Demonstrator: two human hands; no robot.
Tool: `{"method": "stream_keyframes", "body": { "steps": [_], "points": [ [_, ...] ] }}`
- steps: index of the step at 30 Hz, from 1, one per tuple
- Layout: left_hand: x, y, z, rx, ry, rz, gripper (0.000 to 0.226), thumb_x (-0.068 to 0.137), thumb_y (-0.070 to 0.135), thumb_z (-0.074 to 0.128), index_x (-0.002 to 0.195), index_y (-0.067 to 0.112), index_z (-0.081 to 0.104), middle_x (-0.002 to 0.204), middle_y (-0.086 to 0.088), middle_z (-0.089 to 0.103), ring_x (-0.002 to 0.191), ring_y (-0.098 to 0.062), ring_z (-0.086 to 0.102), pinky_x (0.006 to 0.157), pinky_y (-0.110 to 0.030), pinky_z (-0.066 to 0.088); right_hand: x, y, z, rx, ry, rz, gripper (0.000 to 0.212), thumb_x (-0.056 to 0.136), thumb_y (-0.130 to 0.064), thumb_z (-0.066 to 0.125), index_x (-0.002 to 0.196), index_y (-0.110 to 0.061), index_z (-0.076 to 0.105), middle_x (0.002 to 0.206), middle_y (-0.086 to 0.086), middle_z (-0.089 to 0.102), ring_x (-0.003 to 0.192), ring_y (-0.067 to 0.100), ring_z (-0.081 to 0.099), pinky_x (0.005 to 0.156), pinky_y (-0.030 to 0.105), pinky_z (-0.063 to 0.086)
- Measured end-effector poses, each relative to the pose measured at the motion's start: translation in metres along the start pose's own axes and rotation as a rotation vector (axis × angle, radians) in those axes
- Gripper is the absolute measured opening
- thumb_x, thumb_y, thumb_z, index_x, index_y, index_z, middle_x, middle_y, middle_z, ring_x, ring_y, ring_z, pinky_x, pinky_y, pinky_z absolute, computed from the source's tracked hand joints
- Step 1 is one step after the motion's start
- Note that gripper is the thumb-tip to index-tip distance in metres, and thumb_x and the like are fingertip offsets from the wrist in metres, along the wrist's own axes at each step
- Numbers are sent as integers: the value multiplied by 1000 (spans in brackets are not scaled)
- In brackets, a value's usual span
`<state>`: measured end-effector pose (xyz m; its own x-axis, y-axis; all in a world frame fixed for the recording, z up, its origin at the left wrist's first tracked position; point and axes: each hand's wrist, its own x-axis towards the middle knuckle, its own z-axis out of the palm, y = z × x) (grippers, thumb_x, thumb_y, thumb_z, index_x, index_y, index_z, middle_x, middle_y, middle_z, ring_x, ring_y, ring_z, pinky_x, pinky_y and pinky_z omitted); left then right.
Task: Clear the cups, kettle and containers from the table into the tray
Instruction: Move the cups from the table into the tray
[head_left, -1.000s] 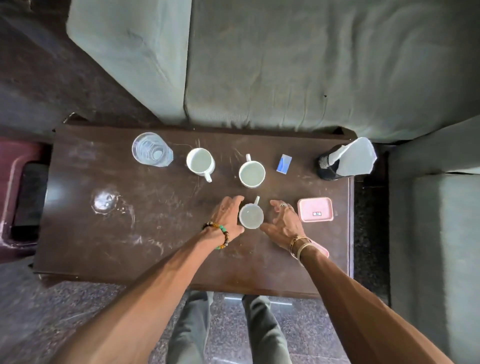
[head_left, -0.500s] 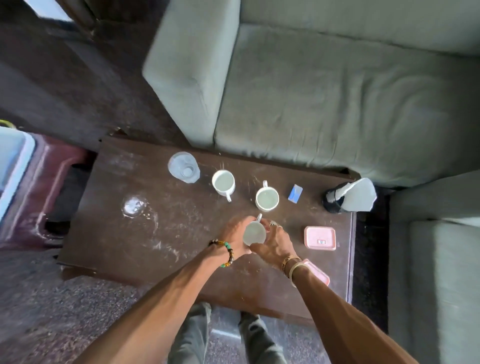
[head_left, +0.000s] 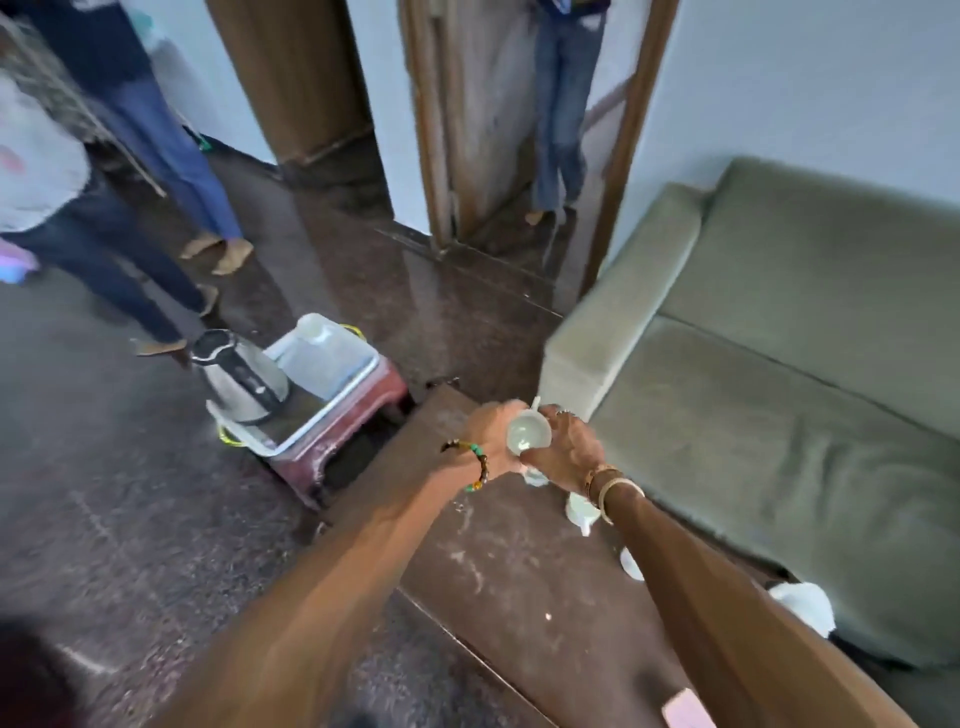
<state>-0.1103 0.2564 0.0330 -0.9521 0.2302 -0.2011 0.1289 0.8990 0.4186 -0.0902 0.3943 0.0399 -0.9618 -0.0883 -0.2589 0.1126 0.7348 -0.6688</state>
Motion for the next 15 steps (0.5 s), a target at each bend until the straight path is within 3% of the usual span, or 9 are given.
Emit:
{"method": "stream_keyframes", "body": {
  "steps": [3,6,11,15],
  "points": [
    [-23,-54,-41,-11,35,-9,52,55,43,77,101,27,58,92,3,70,83,-21,68,69,-31,56,8,-59,33,-19,-24,-52,50,58,-36,73,107,-29,62,95,-5,67,88,21,64,72,26,49],
    [-60,-127,-64,-95,22,-55,62,55,40,83,111,30,58,105,5,70,94,-20,66,81,-35,56,7,-112,88,-75,-72,-98,55,62,-35,74,114,-24,62,106,0,68,97,24,64,81,30,51],
    [-114,-231,-104,-179,16,-101,58,56,30,85,110,27,61,106,6,69,96,-18,64,84,-35,54,5,-195,172,-56,-200,-109,62,55,-42,67,116,-31,64,106,-3,68,99,24,63,80,30,49],
    [-126,-284,-154,-84,78,-134,51,60,31,81,106,27,60,99,6,69,91,-20,65,79,-33,55,22,-262,204,-1,-181,-149,53,56,-43,70,108,-35,65,94,-10,66,91,19,63,73,27,44]
  ]
}}
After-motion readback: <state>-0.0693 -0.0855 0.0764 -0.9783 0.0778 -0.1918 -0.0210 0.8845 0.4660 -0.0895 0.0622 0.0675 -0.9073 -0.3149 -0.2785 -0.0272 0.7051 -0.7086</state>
